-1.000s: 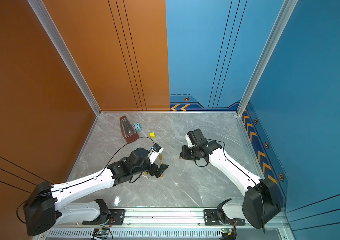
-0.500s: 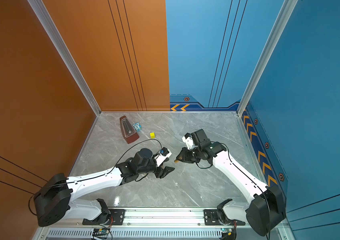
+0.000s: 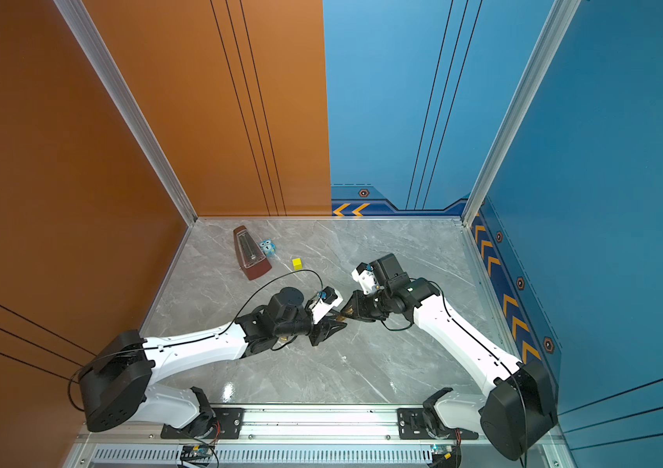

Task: Open the lipstick cap
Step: Open the cover of the lipstick.

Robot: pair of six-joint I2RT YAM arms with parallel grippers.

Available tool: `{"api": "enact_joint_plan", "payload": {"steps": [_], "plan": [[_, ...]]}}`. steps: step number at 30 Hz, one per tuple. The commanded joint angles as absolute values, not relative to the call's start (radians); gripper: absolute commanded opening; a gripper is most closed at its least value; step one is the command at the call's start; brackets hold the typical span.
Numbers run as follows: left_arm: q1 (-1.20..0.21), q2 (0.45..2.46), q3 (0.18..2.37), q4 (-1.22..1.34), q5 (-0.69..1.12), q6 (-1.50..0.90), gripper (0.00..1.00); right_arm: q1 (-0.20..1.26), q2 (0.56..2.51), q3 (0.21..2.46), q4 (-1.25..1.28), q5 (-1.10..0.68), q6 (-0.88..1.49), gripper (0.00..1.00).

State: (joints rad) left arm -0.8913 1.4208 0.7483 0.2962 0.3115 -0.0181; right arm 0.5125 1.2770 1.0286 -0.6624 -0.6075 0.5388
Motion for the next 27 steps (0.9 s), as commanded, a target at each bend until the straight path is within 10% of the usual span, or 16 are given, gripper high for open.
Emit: {"api": "enact_joint_plan", "payload": {"steps": [1, 15, 27], "plan": [[-0.899, 1.427, 0.767, 0.334, 0.345, -0.023, 0.32, 0.517, 1.267, 1.017, -0.649, -0.63, 0.551, 0.17], [-0.902, 1.411, 0.733, 0.332, 0.258, -0.021, 0.0, 0.511, 1.245, 1.032, -0.617, -0.601, 0.56, 0.24], [-0.902, 1.383, 0.697, 0.333, 0.248, -0.019, 0.0, 0.512, 1.233, 1.049, -0.624, -0.508, 0.52, 0.46]]}}
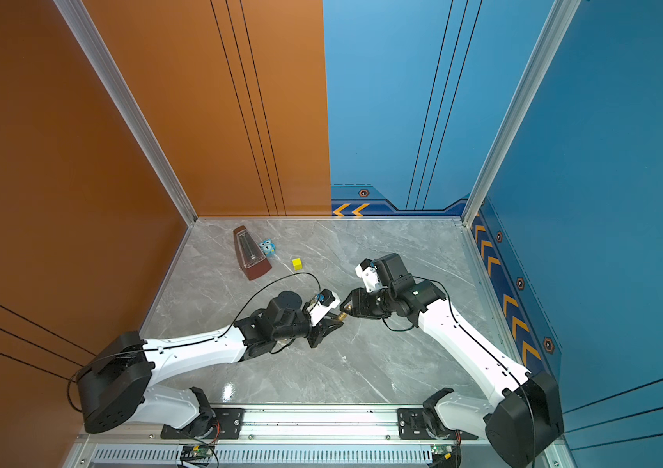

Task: Open the lipstick cap
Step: Open the cover of the lipstick.

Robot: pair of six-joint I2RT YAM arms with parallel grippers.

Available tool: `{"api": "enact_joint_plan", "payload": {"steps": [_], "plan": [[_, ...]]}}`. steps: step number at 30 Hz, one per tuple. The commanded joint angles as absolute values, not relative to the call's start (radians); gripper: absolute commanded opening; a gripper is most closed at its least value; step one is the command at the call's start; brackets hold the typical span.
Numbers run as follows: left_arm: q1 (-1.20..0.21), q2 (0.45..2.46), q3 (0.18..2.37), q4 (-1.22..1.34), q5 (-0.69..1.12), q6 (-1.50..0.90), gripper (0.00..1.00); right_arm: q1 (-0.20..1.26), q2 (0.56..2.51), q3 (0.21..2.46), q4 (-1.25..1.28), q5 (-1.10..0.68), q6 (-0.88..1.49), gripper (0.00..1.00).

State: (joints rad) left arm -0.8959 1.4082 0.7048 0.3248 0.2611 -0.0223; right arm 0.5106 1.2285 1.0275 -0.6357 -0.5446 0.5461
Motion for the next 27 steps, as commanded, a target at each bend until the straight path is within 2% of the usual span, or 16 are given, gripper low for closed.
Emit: {"api": "enact_joint_plan", "payload": {"steps": [1, 8, 16, 27], "plan": [[-0.901, 1.382, 0.699, 0.333, 0.251, -0.019, 0.0, 0.512, 1.242, 1.046, -0.623, -0.509, 0.518, 0.46], [-0.903, 1.395, 0.707, 0.332, 0.257, -0.024, 0.0, 0.52, 1.276, 1.04, -0.593, -0.525, 0.521, 0.31], [-0.902, 1.402, 0.709, 0.333, 0.233, -0.026, 0.0, 0.522, 1.281, 1.021, -0.575, -0.541, 0.523, 0.2], [-0.901, 1.377, 0.672, 0.317, 0.211, -0.036, 0.0, 0.49, 1.247, 1.037, -0.572, -0.545, 0.539, 0.16]]}}
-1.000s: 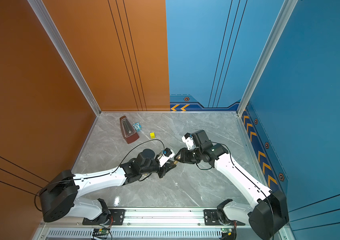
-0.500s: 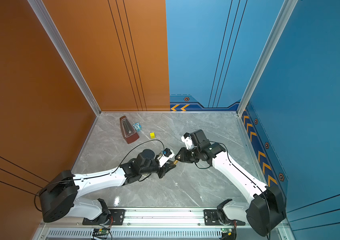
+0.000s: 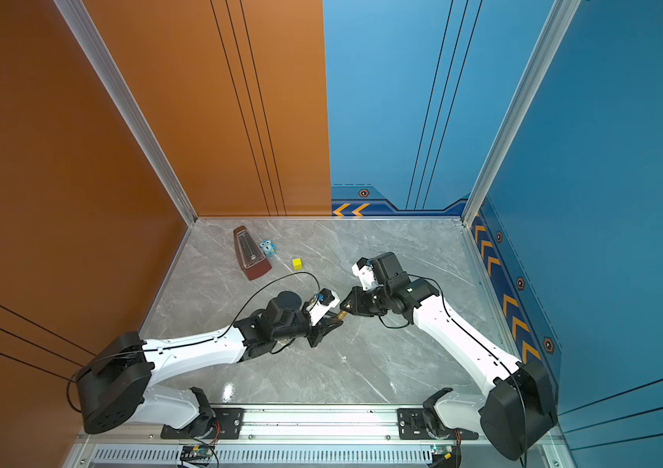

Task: Open the lipstick cap
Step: Open the cover of the lipstick.

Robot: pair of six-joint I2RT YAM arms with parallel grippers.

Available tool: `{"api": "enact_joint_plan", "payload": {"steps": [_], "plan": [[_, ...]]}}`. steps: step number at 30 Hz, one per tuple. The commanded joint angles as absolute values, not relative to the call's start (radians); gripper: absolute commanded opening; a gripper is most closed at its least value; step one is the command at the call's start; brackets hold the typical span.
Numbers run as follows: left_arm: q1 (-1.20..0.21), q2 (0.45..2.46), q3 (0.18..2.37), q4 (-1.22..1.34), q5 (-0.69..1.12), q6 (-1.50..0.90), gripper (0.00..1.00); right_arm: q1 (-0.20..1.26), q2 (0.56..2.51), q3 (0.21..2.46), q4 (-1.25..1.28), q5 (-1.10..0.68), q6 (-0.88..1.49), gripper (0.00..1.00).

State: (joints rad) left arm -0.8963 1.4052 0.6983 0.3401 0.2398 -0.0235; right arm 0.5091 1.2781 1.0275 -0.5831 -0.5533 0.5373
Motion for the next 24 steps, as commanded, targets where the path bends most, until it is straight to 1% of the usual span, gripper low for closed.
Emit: {"api": "enact_joint_plan", "payload": {"steps": [1, 10, 24], "plan": [[-0.902, 1.377, 0.669, 0.31, 0.209, -0.04, 0.0, 0.486, 1.243, 1.039, -0.572, -0.55, 0.541, 0.16], [-0.903, 1.371, 0.657, 0.308, 0.221, -0.048, 0.0, 0.434, 1.215, 1.043, -0.572, -0.571, 0.56, 0.16], [-0.908, 1.36, 0.651, 0.309, 0.223, -0.054, 0.0, 0.407, 1.201, 1.041, -0.575, -0.566, 0.56, 0.17]]}}
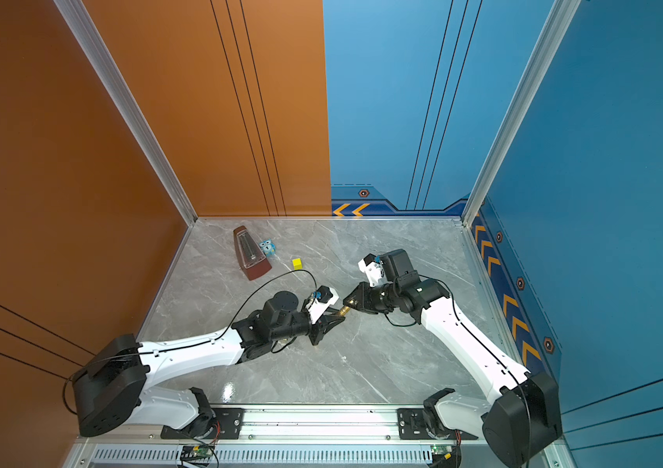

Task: Open the lipstick cap
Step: Open the cover of the lipstick.

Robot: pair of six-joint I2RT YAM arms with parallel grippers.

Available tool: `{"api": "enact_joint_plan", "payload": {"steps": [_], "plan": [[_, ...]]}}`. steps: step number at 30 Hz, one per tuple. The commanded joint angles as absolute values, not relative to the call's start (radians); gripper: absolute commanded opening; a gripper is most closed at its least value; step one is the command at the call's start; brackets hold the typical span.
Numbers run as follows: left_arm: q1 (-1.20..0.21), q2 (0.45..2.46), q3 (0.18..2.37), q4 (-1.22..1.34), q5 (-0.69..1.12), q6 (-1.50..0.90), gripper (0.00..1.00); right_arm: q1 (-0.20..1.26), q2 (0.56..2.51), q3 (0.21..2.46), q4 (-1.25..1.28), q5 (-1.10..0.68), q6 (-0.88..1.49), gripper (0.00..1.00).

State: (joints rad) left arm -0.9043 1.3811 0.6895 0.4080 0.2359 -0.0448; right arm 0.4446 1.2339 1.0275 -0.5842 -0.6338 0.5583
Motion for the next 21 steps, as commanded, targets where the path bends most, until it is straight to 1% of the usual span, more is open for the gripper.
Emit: {"api": "enact_joint_plan", "payload": {"steps": [1, 21], "plan": [[-0.907, 1.358, 0.65, 0.309, 0.216, -0.054, 0.0, 0.407, 1.201, 1.04, -0.573, -0.566, 0.56, 0.17], [-0.903, 1.318, 0.621, 0.31, 0.204, -0.056, 0.0, 0.379, 1.189, 1.029, -0.569, -0.561, 0.557, 0.17]]}}
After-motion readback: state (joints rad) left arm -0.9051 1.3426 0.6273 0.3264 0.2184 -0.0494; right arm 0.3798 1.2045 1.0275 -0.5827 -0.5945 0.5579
